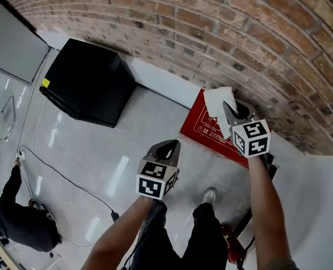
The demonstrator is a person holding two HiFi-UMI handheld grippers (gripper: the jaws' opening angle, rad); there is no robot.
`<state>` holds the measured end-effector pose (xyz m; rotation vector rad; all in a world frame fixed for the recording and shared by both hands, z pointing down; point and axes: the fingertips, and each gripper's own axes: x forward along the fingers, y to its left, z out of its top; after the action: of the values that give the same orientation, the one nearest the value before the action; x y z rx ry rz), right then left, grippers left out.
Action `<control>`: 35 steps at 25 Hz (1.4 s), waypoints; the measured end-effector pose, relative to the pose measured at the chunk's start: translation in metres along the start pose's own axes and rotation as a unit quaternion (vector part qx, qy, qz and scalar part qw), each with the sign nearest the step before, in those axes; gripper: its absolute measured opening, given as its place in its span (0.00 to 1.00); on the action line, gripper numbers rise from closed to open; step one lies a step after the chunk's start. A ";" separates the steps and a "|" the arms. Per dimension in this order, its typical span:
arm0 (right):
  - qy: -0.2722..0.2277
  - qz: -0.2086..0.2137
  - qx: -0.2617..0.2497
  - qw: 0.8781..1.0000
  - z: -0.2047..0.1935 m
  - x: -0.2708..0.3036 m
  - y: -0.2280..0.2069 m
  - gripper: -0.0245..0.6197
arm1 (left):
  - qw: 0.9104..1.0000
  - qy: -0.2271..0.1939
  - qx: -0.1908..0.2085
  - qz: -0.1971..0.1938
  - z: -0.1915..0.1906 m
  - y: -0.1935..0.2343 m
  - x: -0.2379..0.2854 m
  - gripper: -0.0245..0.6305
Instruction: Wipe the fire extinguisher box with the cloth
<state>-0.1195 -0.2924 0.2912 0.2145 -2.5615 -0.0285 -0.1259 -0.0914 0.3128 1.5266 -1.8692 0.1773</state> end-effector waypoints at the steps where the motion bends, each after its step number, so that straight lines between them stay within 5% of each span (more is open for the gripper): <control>1: 0.007 -0.008 -0.003 1.000 0.001 0.013 -0.008 0.17 | 1.000 0.000 0.000 0.000 0.001 0.003 0.000 0.04; 8: 0.074 0.040 -0.012 0.996 -0.026 0.068 0.022 0.17 | 1.000 0.008 0.002 0.000 -0.008 0.028 -0.007 0.04; 14: 0.101 0.111 -0.027 0.988 -0.044 0.055 0.090 0.17 | 1.000 0.021 -0.012 -0.003 -0.031 0.042 -0.014 0.04; 22: 0.100 0.150 -0.028 0.983 -0.069 0.018 0.182 0.17 | 0.999 0.009 0.012 -0.032 -0.039 0.043 -0.022 0.04; 29: 0.027 0.083 -0.073 0.994 -0.086 0.001 0.206 0.17 | 0.999 -0.014 0.020 -0.029 -0.083 0.057 -0.015 0.04; 35: -0.052 0.049 -0.151 0.986 -0.121 0.024 0.212 0.17 | 0.998 -0.050 0.032 -0.023 -0.129 0.068 0.020 0.04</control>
<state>-0.1050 -0.0837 0.4198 -0.0307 -2.6261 -0.3986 -0.1332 -0.0207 0.4422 1.6482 -1.9191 0.1437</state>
